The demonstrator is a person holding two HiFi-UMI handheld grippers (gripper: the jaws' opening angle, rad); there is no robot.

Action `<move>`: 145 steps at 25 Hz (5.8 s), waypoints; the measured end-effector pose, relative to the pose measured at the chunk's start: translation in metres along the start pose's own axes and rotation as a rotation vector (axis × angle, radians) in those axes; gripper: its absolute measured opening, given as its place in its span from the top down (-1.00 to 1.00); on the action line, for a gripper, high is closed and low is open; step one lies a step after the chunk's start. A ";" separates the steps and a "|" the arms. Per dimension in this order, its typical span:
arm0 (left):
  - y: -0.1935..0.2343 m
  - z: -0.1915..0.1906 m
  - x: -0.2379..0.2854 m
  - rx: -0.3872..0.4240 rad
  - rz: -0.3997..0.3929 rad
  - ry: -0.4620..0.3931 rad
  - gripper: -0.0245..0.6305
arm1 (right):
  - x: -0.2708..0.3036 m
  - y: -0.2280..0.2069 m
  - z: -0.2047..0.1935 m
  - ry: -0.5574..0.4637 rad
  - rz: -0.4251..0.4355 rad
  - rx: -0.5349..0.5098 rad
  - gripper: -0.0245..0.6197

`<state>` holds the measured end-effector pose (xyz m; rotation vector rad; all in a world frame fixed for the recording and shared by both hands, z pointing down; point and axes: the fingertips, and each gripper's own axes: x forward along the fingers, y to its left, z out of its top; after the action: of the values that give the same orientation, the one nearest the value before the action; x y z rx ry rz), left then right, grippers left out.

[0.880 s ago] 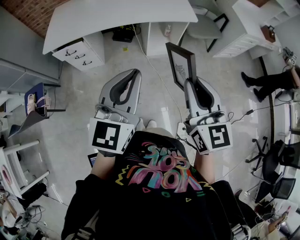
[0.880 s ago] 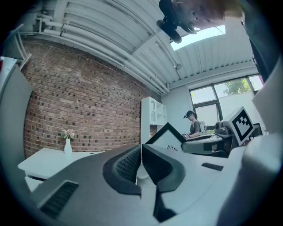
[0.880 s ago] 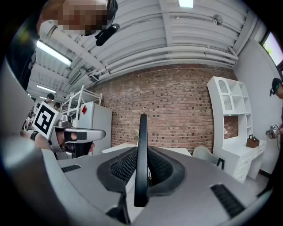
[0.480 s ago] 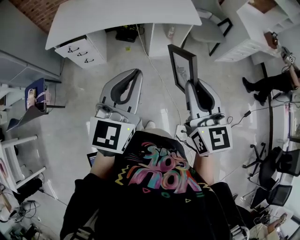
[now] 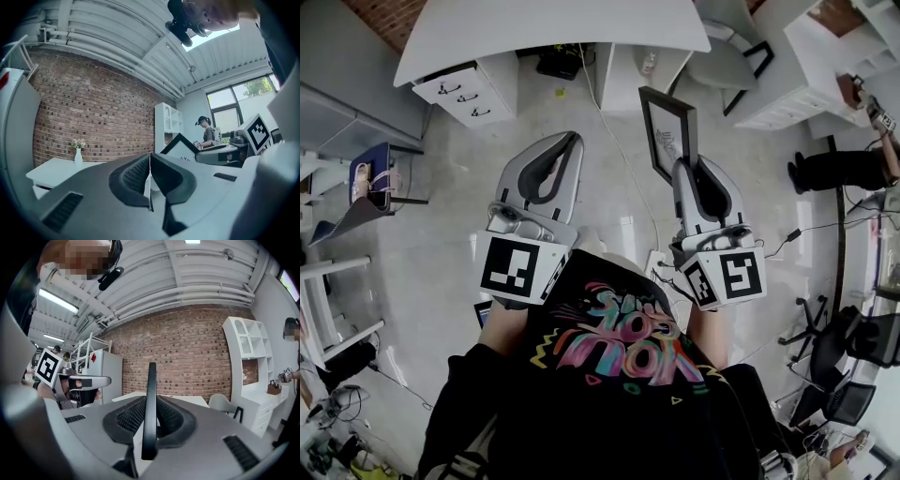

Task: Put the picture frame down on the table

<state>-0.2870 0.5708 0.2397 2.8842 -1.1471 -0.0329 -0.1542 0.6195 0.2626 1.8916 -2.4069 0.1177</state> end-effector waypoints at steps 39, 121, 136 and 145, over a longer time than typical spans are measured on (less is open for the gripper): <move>0.269 -0.023 0.413 -0.027 -0.008 0.081 0.84 | 0.424 -0.245 0.017 0.106 -0.055 0.045 0.65; 0.358 -0.063 0.765 -0.111 0.410 0.137 0.84 | 0.796 -0.509 -0.071 0.458 0.564 0.502 0.65; 0.376 -0.090 0.777 -0.137 0.408 0.184 0.84 | 0.840 -0.492 -0.146 0.592 0.625 0.695 0.65; 0.383 -0.099 0.778 -0.152 0.406 0.197 0.84 | 0.854 -0.492 -0.179 0.647 0.604 0.836 0.64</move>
<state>0.0187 -0.2393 0.3505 2.4106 -1.5819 0.1645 0.1255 -0.3015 0.5393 0.8923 -2.4609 1.6734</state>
